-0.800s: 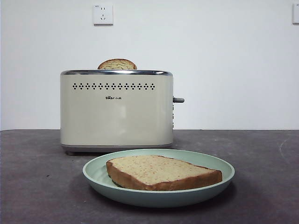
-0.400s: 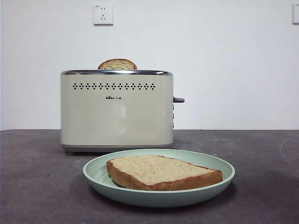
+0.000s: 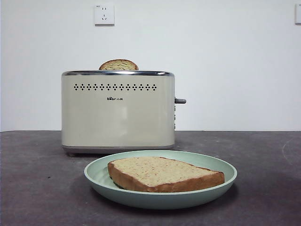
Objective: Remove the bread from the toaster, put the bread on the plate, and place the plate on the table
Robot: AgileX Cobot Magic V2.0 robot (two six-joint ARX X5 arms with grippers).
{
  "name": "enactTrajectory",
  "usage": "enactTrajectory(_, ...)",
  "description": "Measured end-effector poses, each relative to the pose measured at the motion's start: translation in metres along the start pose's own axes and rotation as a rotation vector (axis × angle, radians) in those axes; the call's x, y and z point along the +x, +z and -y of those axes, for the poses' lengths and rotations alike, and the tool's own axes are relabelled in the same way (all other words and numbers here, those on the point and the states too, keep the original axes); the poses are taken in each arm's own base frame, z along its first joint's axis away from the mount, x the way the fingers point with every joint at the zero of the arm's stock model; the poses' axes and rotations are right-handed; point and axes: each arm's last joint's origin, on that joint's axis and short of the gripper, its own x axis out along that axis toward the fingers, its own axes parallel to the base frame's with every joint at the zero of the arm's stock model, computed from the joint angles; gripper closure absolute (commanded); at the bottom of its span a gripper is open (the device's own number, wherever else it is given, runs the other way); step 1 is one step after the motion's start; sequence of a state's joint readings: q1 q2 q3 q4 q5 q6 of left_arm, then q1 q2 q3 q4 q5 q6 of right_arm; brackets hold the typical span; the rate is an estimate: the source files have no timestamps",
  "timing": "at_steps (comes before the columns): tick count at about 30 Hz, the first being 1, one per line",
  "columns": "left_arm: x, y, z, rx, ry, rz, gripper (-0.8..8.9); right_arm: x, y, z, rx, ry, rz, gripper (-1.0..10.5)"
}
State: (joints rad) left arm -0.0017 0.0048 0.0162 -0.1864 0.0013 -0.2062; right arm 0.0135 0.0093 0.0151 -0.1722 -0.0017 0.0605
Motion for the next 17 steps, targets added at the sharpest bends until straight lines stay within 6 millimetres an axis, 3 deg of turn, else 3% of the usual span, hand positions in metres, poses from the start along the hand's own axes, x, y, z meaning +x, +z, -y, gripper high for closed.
enactTrajectory(17, 0.0000, 0.0000, 0.0000, 0.000, 0.000, 0.000, 8.17, 0.0014, -0.0016, 0.0002, 0.000, -0.003, -0.023, 9.5)
